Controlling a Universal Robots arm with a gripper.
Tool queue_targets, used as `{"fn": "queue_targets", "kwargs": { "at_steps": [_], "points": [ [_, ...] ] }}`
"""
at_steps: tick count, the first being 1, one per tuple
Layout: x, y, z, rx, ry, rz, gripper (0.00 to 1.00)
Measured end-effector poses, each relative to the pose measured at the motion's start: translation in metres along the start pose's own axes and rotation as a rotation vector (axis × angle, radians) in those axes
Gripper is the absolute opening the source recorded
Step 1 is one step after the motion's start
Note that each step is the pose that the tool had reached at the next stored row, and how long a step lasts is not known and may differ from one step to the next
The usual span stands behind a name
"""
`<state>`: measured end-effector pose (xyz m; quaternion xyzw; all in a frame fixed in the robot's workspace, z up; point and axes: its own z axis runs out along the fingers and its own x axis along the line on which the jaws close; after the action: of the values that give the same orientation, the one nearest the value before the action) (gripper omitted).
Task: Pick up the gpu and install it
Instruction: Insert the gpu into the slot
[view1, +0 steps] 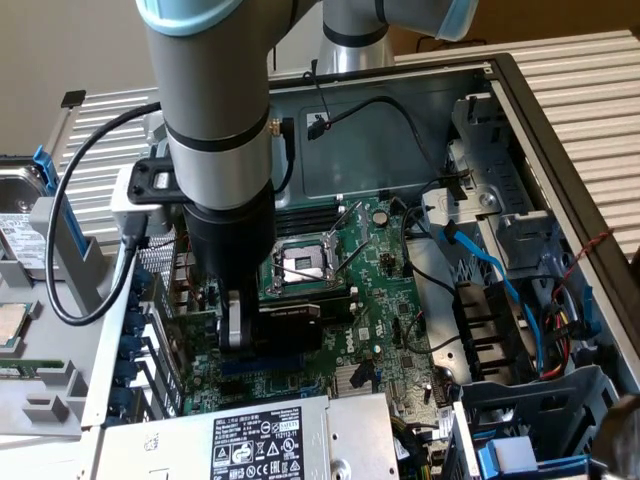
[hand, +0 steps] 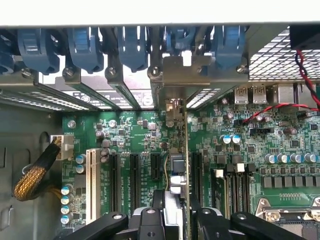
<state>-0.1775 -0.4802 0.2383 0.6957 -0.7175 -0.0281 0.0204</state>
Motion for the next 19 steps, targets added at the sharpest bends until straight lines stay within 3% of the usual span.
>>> {"fn": "queue_targets", "kwargs": {
  "at_steps": [5, 10, 19],
  "points": [
    [0.0, 0.0, -0.0006, 0.001, -0.0001, 0.0, 0.29],
    [0.0, 0.0001, -0.0006, 0.0105, -0.0003, 0.0, 0.29],
    [0.0, 0.0002, -0.001, 0.0106, -0.0002, 0.0, 0.29]
  ]
}}
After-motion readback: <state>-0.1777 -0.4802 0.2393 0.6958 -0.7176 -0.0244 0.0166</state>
